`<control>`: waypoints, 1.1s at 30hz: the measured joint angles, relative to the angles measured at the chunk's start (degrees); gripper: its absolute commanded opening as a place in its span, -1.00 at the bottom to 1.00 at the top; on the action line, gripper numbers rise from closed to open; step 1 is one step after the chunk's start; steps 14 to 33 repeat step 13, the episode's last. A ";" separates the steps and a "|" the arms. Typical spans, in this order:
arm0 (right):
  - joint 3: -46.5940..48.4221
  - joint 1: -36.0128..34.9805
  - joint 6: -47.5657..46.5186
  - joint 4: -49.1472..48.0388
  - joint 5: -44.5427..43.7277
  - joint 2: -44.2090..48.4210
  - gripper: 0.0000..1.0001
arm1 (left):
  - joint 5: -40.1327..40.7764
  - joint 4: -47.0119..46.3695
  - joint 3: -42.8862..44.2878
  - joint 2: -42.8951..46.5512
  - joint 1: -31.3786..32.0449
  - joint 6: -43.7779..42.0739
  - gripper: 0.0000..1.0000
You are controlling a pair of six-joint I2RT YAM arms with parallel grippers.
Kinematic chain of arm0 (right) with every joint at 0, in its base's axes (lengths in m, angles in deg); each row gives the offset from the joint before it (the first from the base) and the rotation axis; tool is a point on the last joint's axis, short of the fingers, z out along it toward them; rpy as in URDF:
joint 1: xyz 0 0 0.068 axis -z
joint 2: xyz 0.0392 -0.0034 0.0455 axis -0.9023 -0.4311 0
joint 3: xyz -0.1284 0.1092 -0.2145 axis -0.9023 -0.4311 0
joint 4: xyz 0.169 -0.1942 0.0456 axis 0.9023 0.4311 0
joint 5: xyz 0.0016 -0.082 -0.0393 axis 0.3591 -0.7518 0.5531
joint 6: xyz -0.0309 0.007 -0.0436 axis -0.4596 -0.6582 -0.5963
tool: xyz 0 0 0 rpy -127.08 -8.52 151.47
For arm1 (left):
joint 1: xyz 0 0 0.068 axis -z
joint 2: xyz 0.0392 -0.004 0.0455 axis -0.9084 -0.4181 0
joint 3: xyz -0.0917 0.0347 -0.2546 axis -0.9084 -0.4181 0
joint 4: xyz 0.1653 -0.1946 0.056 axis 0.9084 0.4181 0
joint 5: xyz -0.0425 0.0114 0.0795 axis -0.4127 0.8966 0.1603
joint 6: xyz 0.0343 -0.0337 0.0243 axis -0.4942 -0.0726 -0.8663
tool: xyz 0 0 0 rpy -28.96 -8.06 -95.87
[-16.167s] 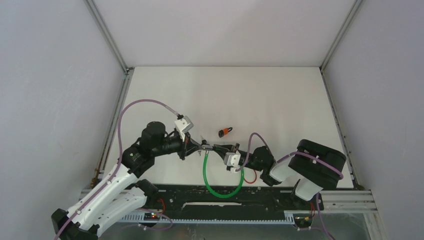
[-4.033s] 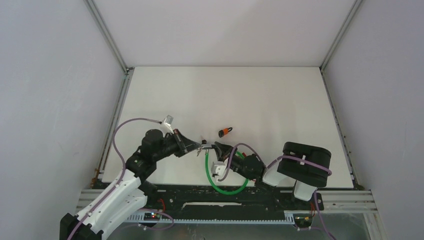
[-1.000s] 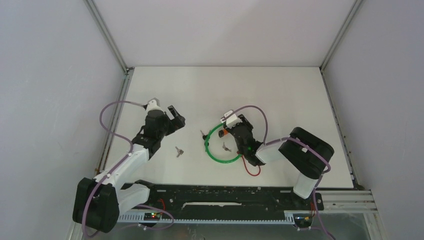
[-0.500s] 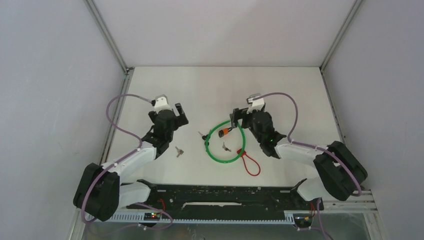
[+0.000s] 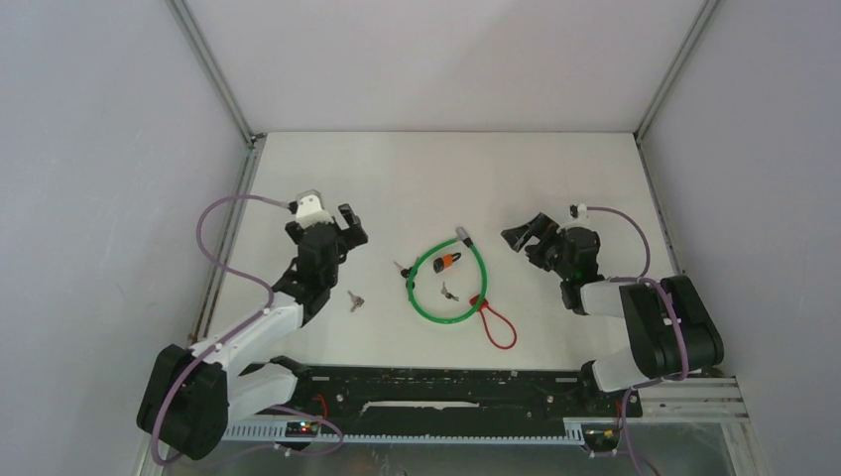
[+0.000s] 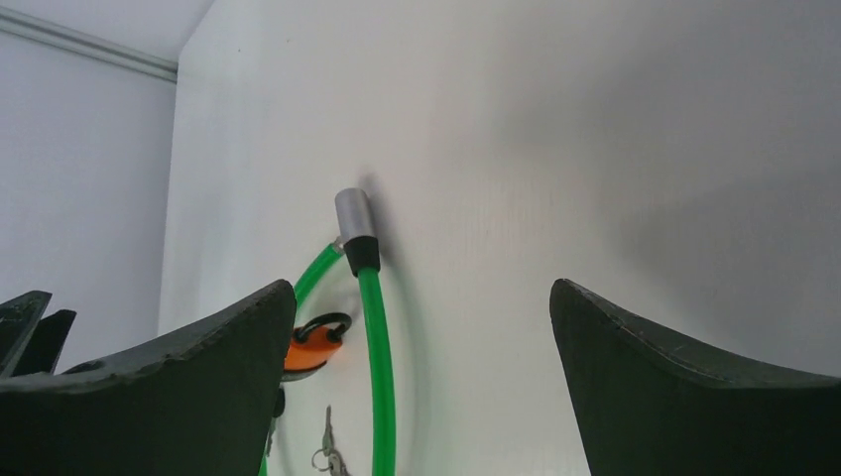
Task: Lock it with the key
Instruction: Reset both arms
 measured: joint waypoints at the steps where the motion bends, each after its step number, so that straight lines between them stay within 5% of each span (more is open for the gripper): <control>1: -0.87 0.02 1.09 -0.07 -0.13 0.15 0.99 | 0.00 -0.02 -0.33 0.94 0.02 0.07 0.99; 33: -1.42 -1.22 2.69 -0.68 -3.78 4.52 0.99 | 0.50 -0.15 -1.90 3.74 0.24 0.11 0.99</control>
